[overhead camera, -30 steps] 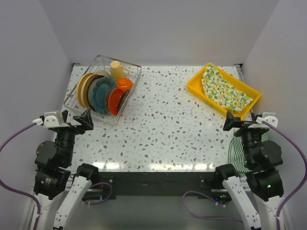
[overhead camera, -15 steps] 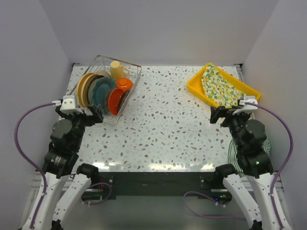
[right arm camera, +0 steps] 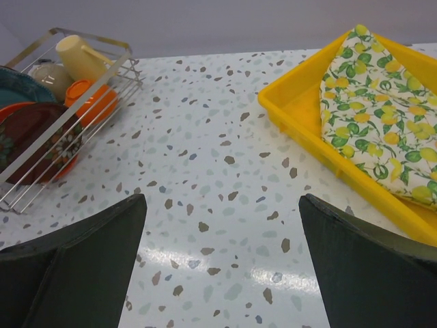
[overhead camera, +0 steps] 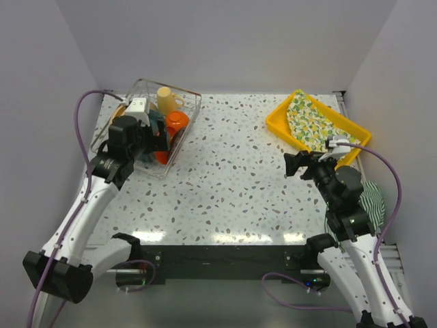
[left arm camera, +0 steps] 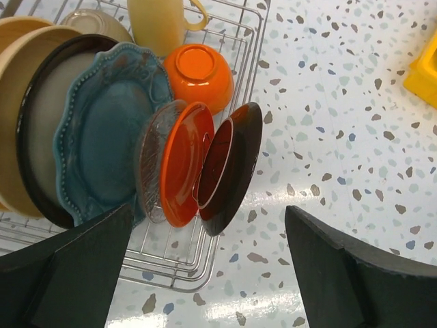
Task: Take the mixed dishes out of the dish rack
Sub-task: Pick up the plate from the dish rack.
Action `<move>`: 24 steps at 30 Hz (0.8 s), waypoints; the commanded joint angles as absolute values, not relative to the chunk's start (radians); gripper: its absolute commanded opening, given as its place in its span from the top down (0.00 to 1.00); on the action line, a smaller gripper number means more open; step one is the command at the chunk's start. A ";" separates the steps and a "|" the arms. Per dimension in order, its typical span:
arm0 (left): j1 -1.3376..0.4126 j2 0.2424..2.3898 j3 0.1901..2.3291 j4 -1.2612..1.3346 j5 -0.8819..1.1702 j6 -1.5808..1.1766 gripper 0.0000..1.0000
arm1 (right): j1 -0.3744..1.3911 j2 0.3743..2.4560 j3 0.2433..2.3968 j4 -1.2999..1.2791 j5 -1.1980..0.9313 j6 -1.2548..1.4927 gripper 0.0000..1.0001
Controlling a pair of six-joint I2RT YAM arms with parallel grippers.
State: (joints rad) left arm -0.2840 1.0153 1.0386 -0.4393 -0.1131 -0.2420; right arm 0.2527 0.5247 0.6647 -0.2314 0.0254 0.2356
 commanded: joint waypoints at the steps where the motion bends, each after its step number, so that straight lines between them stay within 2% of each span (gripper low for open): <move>1: -0.301 1.135 1.134 -0.503 -0.078 -0.224 0.03 | 0.262 0.512 0.638 -0.160 0.002 0.281 0.02; 13: -0.469 1.356 1.253 -0.505 -0.305 -0.115 0.11 | 0.261 0.543 0.620 -0.170 -0.020 0.307 0.02; 18: -0.517 1.442 1.290 -0.511 -0.451 -0.051 0.20 | 0.261 0.563 0.647 -0.190 -0.023 0.285 0.02; 24: -0.548 1.517 1.308 -0.497 -0.537 -0.015 0.36 | 0.262 0.565 0.652 -0.195 -0.011 0.265 0.02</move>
State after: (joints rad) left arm -0.5323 1.4948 1.2568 -0.5186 -0.4339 -0.0685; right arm 0.2569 0.5636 0.6281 -0.2188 -0.0032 0.2836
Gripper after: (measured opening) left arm 0.687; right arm 0.984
